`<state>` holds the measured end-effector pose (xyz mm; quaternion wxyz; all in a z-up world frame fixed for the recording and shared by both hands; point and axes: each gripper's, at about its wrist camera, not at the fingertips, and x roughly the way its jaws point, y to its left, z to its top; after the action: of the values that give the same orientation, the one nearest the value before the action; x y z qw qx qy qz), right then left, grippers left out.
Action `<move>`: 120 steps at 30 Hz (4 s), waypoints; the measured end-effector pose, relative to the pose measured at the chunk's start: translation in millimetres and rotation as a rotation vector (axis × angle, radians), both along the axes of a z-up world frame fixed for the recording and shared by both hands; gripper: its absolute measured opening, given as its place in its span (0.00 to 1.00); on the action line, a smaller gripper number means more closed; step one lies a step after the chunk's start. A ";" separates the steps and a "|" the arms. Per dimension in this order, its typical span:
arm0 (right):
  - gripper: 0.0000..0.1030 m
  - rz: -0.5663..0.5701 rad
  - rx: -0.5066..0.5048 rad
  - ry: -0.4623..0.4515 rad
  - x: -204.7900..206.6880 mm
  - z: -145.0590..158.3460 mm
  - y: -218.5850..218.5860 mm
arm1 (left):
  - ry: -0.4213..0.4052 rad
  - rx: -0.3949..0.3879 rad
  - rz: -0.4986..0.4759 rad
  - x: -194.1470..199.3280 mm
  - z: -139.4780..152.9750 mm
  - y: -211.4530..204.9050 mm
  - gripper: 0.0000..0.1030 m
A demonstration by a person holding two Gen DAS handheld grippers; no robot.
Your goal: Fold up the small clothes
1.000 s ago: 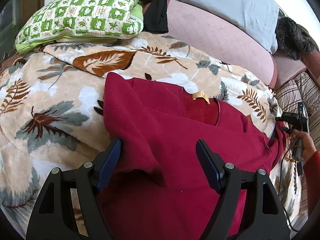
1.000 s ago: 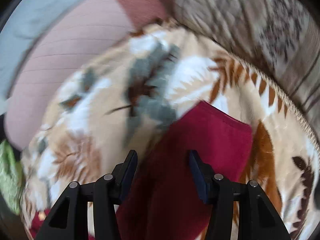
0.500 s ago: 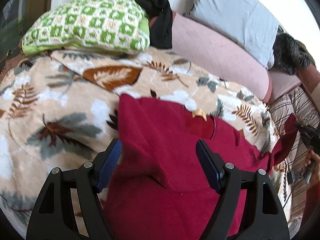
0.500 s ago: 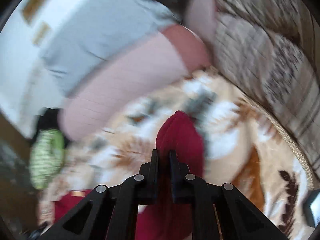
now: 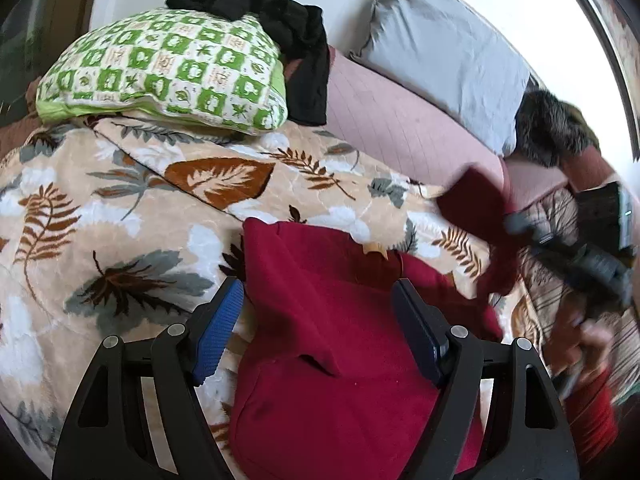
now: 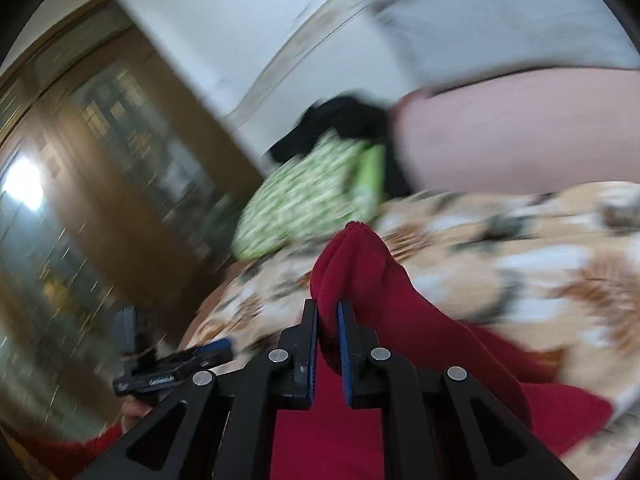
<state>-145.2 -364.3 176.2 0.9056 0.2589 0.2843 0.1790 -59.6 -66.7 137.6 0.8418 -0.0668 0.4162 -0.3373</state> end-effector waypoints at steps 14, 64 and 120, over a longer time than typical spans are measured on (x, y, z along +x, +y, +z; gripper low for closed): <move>0.47 -0.043 -0.103 0.166 -21.6 -67.7 -0.4 | 0.041 -0.016 0.018 15.5 -22.8 -12.9 0.75; 0.04 0.146 -0.438 0.278 146.1 -150.2 95.4 | 0.103 0.162 0.120 25.3 -117.9 -3.4 0.75; 0.35 -0.435 -0.424 0.469 -120.2 -130.8 -36.2 | 0.017 0.282 0.079 -49.3 -82.1 -14.0 0.75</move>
<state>-265.4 -400.5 45.4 0.8663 0.1540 0.4529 -0.1441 -108.9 -80.7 55.5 0.8518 0.0331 0.4636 -0.2417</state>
